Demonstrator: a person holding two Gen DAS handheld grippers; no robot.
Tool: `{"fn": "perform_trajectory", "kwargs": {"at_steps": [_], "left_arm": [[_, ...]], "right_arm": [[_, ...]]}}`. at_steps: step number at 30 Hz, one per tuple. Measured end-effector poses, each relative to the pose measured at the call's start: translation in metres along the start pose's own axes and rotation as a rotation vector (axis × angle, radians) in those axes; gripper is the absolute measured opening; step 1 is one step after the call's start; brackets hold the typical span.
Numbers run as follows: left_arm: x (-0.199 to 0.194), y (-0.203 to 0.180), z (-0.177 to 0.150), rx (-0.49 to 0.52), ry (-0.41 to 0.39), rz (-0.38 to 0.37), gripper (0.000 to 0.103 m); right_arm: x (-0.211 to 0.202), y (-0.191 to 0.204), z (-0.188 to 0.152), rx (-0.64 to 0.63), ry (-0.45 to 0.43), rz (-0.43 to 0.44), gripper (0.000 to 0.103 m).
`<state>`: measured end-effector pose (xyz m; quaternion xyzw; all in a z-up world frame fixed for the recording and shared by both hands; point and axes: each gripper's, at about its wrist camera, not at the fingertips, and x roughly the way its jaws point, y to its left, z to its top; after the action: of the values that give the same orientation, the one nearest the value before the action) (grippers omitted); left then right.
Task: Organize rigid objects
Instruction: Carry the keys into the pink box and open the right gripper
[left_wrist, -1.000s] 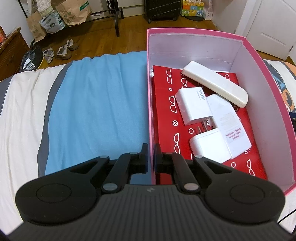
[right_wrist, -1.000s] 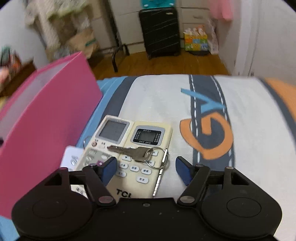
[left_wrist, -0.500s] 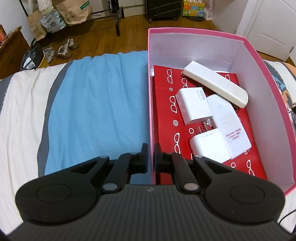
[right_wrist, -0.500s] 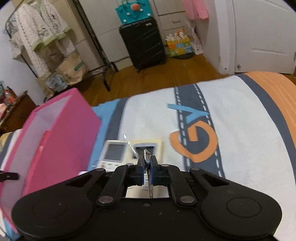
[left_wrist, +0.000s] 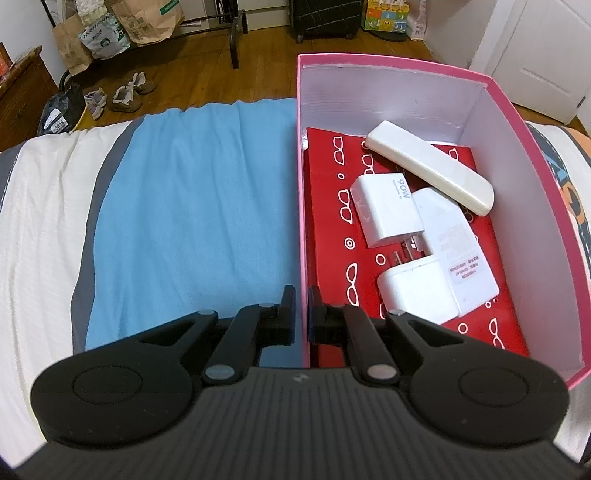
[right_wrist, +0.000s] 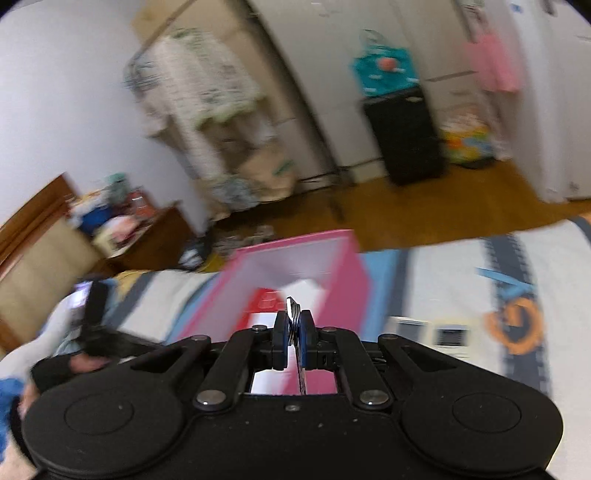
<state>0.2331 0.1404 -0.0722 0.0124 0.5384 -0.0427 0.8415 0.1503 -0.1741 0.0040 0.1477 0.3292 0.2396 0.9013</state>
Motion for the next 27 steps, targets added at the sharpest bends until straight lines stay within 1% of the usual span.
{"fn": "perform_trajectory", "kwargs": {"at_steps": [2, 4, 6, 9, 11, 12, 13, 14, 15, 16, 17, 18, 20, 23, 25, 27], "left_arm": [[0.0, 0.001, -0.001, -0.003, -0.002, -0.007, 0.005], [0.0, 0.001, -0.001, -0.003, -0.004, -0.01, 0.005], [0.0, 0.001, -0.001, -0.003, -0.002, -0.013, 0.005], [0.001, 0.004, 0.0, -0.021, 0.006, -0.024, 0.005], [0.001, 0.005, 0.0, -0.026, 0.007, -0.029, 0.005], [0.001, 0.005, 0.001, -0.03, 0.008, -0.031, 0.005], [0.001, 0.005, 0.001, -0.035, 0.01, -0.031, 0.005], [0.001, 0.005, 0.001, -0.038, 0.011, -0.03, 0.005], [0.001, 0.005, 0.001, -0.039, 0.012, -0.027, 0.005], [0.001, 0.005, 0.001, -0.04, 0.012, -0.024, 0.005], [0.0, 0.004, 0.001, -0.039, 0.011, -0.023, 0.005], [0.0, 0.004, 0.001, -0.039, 0.009, -0.017, 0.006], [0.0, 0.004, 0.001, -0.046, 0.01, -0.013, 0.006], [0.0, 0.002, 0.001, -0.042, 0.009, -0.002, 0.006], [-0.001, 0.002, 0.001, -0.042, 0.008, 0.001, 0.006], [-0.002, 0.002, 0.001, -0.049, 0.007, 0.0, 0.006]], "right_arm": [[0.007, 0.02, -0.004, -0.044, 0.025, 0.039, 0.008], [0.019, 0.036, -0.011, -0.068, 0.069, 0.058, 0.008], [0.039, 0.046, -0.015, -0.1, 0.129, 0.035, 0.008], [0.068, 0.055, -0.017, -0.18, 0.25, -0.05, 0.009], [0.08, 0.055, -0.023, -0.196, 0.312, -0.068, 0.009], [0.083, 0.055, -0.024, -0.186, 0.327, -0.065, 0.012], [0.083, 0.053, -0.024, -0.162, 0.318, -0.064, 0.016], [0.08, 0.051, -0.023, -0.149, 0.295, -0.073, 0.024], [0.075, 0.05, -0.021, -0.146, 0.274, -0.078, 0.04], [0.067, 0.048, -0.017, -0.145, 0.247, -0.085, 0.042], [0.057, 0.046, -0.01, -0.143, 0.216, -0.095, 0.042], [0.049, 0.042, -0.005, -0.14, 0.204, -0.102, 0.042], [0.032, 0.032, 0.007, -0.114, 0.201, -0.137, 0.042], [0.017, 0.009, 0.019, -0.053, 0.262, -0.254, 0.042], [0.01, -0.01, 0.019, -0.005, 0.281, -0.306, 0.042], [0.011, -0.027, 0.017, 0.042, 0.3, -0.327, 0.042]]}}
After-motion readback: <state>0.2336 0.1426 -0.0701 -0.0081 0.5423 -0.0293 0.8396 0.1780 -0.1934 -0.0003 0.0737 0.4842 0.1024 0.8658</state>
